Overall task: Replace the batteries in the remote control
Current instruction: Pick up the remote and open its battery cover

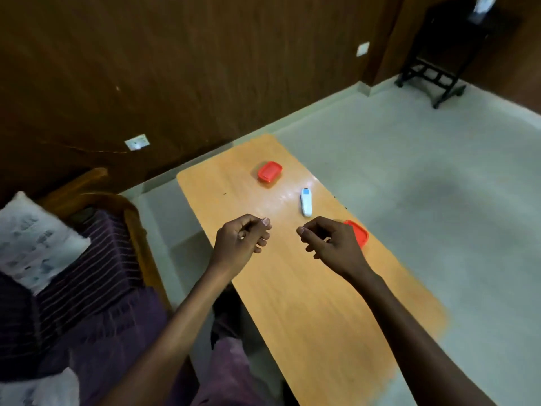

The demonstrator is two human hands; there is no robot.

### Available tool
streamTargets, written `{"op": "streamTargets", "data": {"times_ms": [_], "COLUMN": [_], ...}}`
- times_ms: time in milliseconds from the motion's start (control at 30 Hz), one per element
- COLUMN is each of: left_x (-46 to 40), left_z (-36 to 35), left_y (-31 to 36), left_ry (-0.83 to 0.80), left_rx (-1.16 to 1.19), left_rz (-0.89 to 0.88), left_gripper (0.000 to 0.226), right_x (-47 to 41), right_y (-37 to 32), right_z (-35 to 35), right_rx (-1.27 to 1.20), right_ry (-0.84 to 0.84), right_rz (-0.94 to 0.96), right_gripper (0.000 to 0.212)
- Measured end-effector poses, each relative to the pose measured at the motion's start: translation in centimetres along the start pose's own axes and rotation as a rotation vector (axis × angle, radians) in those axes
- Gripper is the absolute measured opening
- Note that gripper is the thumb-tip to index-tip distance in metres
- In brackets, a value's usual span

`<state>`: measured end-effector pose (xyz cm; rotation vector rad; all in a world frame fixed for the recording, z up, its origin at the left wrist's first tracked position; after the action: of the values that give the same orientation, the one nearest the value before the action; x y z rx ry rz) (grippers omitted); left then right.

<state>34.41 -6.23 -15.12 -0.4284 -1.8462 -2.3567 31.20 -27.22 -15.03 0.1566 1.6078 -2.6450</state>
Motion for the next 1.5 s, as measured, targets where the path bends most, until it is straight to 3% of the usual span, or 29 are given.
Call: {"op": "streamTargets", "data": {"times_ms": [267,600,1033,1500], "left_x": [-15.1,-21.0,-26.0,-43.6], "left_z": [-2.0,-5.5,-4.4,-10.4], "left_y": [-1.2,1.0,-5.7,-24.2], "left_ry": [-0.332,-0.733,-0.837,-0.926], "left_rx": [-0.196,-0.385,-0.480,-0.427], "left_rz": [0.062,-0.040,-0.092,-0.326], "left_gripper": [0.020,0.019,0.018,0.017], "right_x": [-6.6,-5.7,-5.5,-14.0], "right_y": [6.2,5.7,12.2,33.1], "right_z": [-2.5,-4.3,-12.0,-21.8], "right_rx": [0.003,-0.012,-0.034,0.119], "right_ry": [0.252,0.584,0.702,0.858], "right_rz": [-0.292,-0.525,-0.603,-0.479], "right_gripper": [0.019,0.016,0.018,0.019]}}
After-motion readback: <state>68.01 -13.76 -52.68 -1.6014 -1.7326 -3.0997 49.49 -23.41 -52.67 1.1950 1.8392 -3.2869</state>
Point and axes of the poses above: each hand's wrist, its own x-axis away from the middle knuckle, its own z-axis out of the back of the hand, y = z × x, the point moved 8 cm from there along -x, towards the middle knuckle, and after that the axes turned 9 degrees about z, right-handed, at the moved point
